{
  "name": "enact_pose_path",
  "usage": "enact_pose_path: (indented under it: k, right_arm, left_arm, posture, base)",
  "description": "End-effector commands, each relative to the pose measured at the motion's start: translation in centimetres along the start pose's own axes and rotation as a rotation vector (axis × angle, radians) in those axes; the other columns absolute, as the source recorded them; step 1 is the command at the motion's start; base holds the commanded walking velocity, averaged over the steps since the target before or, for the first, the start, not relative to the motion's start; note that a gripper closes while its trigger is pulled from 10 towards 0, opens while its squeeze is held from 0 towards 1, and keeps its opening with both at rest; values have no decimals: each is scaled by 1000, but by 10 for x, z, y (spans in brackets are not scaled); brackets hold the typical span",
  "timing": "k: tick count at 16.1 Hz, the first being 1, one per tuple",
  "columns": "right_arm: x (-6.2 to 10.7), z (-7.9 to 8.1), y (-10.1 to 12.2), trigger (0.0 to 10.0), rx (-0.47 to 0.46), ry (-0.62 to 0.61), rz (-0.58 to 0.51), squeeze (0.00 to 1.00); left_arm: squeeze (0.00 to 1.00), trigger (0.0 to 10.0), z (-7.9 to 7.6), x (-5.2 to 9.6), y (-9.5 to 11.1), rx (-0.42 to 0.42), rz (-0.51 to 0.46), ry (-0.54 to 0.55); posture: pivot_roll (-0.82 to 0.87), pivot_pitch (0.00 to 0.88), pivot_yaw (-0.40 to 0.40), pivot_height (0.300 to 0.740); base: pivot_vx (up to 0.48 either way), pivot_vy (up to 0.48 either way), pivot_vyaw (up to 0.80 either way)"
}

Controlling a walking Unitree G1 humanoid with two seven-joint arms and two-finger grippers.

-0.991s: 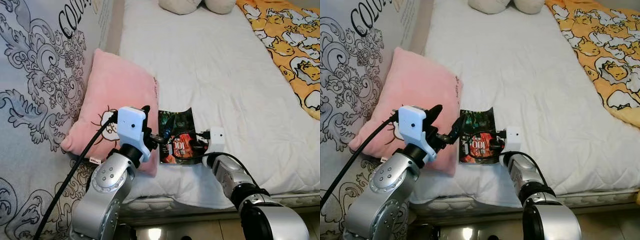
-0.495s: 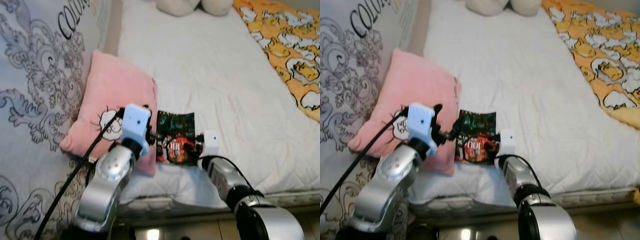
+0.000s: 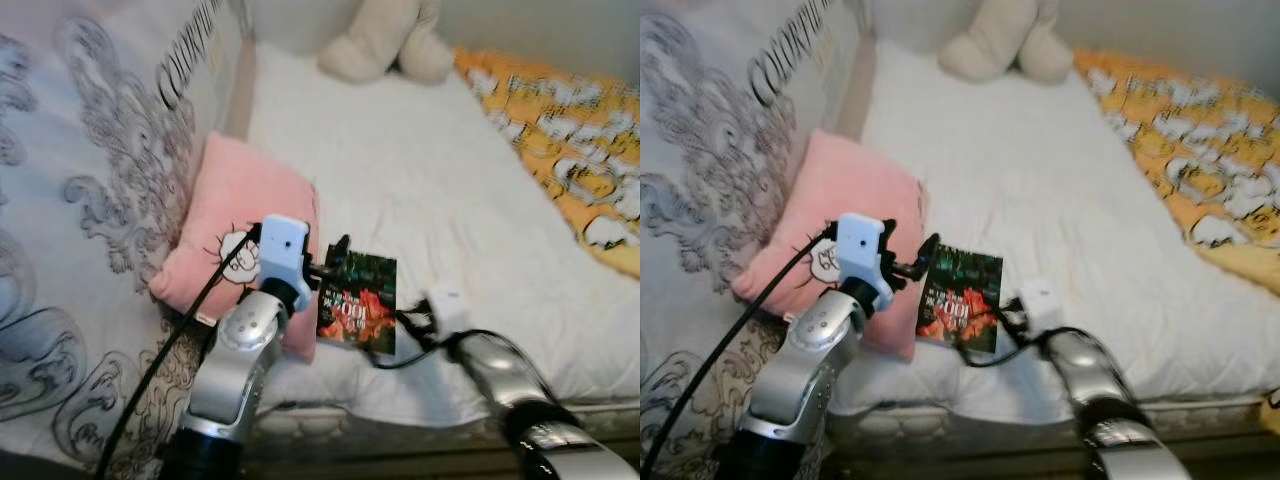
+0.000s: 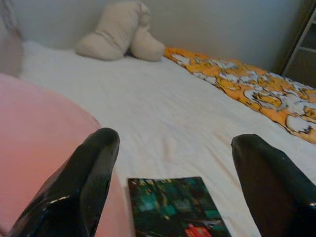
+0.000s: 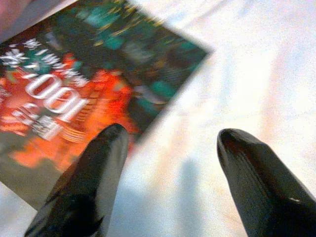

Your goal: Clean up the room

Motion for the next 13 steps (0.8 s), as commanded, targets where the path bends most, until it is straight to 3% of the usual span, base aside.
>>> enact_pose_path:
  k: [1,2,3,4,5,6,8,10,11,12,13]
  right_arm:
    - [11,-8,10,10000,50,-34,-98,1000]
    - [32,-22,21,10000,18,-178,-257,1000]
    - [43,-23,23,10000,-13,-231,-323,1000]
    - [57,-12,14,10000,-52,-250,-378,1000]
    - [63,-3,1,10000,-82,-275,-372,161]
    - [62,1,-6,10000,-103,-280,-352,0]
    - [55,11,-4,10000,-128,-281,-344,0]
    - [53,13,6,10000,-131,-276,-362,0]
    - [50,16,14,10000,-135,-250,-384,0]
    - [52,20,29,10000,-128,-218,-451,0]
    - [54,28,41,10000,-109,-166,-494,0]
  left_arm:
    - [0,10000,10,0,-10,-33,22,34]
    - [0,10000,30,5,-28,-63,64,88]
    - [0,10000,37,7,-34,-69,79,111]
    - [0,10000,43,12,-43,-93,93,124]
    - [0,10000,41,15,-47,-43,79,109]
    - [1000,10000,41,16,-53,-58,96,116]
    - [1000,10000,31,14,-68,-64,139,112]
    - [1000,10000,32,14,-79,-11,167,113]
    - [0,10000,43,17,-77,12,126,160]
    - [0,10000,62,21,-77,10,117,274]
    - [0,10000,72,24,-76,12,107,335]
  posture:
    - [184,0,-102,740]
    - [171,0,-104,740]
    - [164,0,-103,740]
    - [160,0,-98,740]
    - [147,0,-85,740]
    - [142,0,-80,740]
    - [131,0,-64,740]
    - [125,0,-58,740]
    - [123,0,-59,740]
    - [120,0,-63,740]
    - [115,0,-68,740]
  base:
    - [0,0,0]
    - [0,0,0]
    - [0,0,0]
    - [0,0,0]
    - [0,0,0]
    - [0,0,0]
    - [0,0,0]
    - [0,0,0]
    - [304,-368,0]
    - [307,-364,0]
    - [304,-368,0]
Point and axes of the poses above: a point about 5 cm out from each wrist's last joint towards the gripper, its own x axis pointing back from the gripper into the wrist, its own y axis along the axis of the wrist's last joint, z = x × y, the point moved 6 cm from there along -x, pointing out of the wrist towards the gripper, and after that the axes turned 9 degrees about -x, right-handed, at the moved point
